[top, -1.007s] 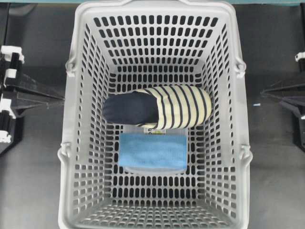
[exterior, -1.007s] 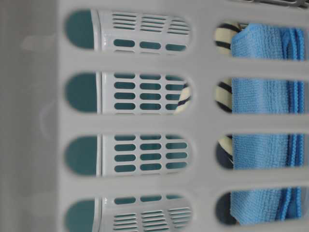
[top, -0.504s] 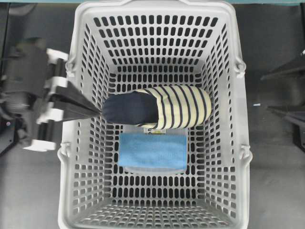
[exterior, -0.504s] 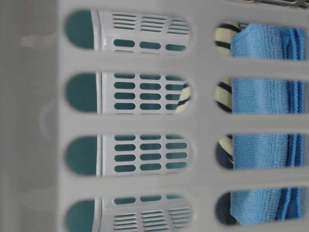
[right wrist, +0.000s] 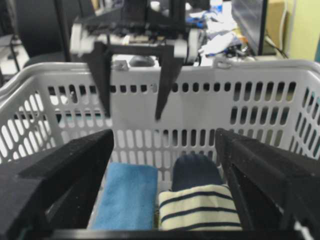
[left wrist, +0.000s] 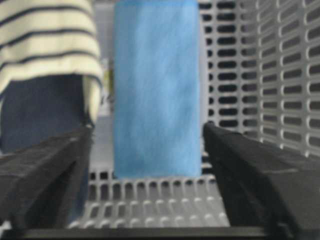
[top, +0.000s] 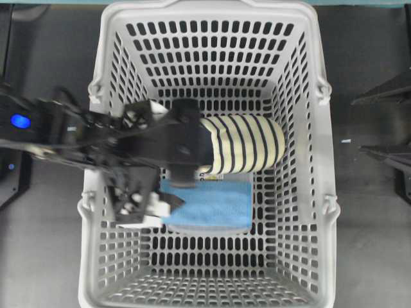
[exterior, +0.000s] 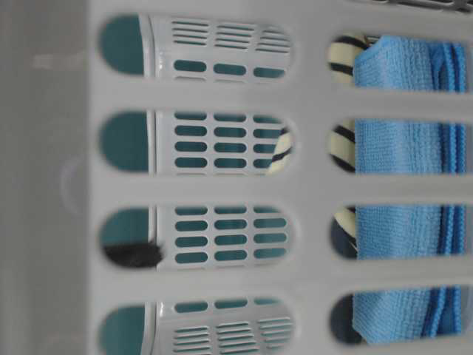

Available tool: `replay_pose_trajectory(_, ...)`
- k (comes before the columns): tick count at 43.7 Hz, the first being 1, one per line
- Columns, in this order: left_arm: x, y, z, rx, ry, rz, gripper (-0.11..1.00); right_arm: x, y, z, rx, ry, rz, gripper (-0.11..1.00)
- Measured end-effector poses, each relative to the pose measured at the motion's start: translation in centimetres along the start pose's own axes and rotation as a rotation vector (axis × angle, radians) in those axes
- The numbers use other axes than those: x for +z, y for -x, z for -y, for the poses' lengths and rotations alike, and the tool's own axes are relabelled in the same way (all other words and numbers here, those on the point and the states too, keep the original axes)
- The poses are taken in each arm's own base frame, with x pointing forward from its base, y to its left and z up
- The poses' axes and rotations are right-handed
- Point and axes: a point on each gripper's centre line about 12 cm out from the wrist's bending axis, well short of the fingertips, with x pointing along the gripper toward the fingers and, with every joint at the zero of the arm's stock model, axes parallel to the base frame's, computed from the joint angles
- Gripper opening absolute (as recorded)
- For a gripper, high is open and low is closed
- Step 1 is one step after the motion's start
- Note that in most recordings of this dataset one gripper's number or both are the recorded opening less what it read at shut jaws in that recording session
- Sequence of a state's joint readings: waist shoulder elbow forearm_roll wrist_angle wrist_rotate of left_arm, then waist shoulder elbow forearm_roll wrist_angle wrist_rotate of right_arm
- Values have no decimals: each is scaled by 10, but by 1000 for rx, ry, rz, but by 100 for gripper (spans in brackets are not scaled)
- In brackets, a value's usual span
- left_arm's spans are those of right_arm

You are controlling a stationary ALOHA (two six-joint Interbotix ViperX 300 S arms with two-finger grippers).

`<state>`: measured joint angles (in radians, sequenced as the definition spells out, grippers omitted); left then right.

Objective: Pick up the blue cloth from the shopping basket with the left arm.
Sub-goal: 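Lower the left gripper onto the blue cloth and close on it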

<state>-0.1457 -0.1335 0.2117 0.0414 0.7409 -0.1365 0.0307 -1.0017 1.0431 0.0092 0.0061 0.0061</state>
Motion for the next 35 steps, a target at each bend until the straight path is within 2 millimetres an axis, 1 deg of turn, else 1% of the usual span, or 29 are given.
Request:
replay_pose_trajectory(10, -2, -48, 4, 4, -8, -83, 90, 0, 0, 0, 2, 0, 0, 79)
replay_pose_trajectory(15, -9, -71, 6, 6, -12, -132, 90, 0, 0, 0, 2, 0, 2, 79)
replay_pose_trajectory(16, -13, -79, 7, 7, -13, -149, 90, 0, 0, -1, 3, 0, 3, 79)
replay_pose_trajectory(19, -18, -90, 6, 11, -11, -176, 90, 0, 0, -1, 3, 0, 0, 79)
replay_pose_trajectory(23, -26, -104, 6, 14, -12, -209, 90, 0, 0, -1, 5, -1, 0, 79)
replay_pose_trajectory(35, -39, -123, 8, 18, -16, -258, 90, -1, 0, -1, 5, 0, -2, 79)
